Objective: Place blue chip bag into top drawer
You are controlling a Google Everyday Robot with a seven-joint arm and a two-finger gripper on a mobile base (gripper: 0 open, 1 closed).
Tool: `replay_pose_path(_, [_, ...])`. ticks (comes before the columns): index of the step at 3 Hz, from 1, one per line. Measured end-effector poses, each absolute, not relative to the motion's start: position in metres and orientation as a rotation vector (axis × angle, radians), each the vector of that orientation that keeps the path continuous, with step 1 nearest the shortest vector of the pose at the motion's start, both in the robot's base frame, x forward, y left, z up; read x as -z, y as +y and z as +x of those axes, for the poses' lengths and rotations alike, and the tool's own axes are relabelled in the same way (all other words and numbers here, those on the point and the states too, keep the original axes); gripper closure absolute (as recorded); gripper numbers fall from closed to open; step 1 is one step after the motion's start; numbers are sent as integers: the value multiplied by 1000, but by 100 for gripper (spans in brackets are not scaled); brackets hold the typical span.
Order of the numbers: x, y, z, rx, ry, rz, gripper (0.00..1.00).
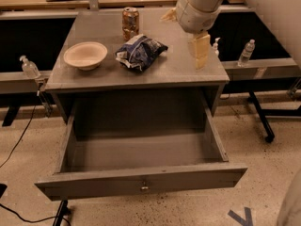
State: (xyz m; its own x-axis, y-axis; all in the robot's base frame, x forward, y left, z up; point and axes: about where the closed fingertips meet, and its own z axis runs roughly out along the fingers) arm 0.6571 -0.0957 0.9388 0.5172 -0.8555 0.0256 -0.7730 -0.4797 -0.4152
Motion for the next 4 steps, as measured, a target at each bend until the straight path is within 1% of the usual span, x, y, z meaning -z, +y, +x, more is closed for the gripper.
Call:
replay_pose_path(1, [-931,-70,670,332,1137,-2479,0])
replay_pose_path(2, [-909,-12,686,280,776,-2560,0])
replay_pose_path(3, [-894,19,703,287,659,-2587,0])
replay_pose_path(4, [-878,38,729,331,629,-2605,0])
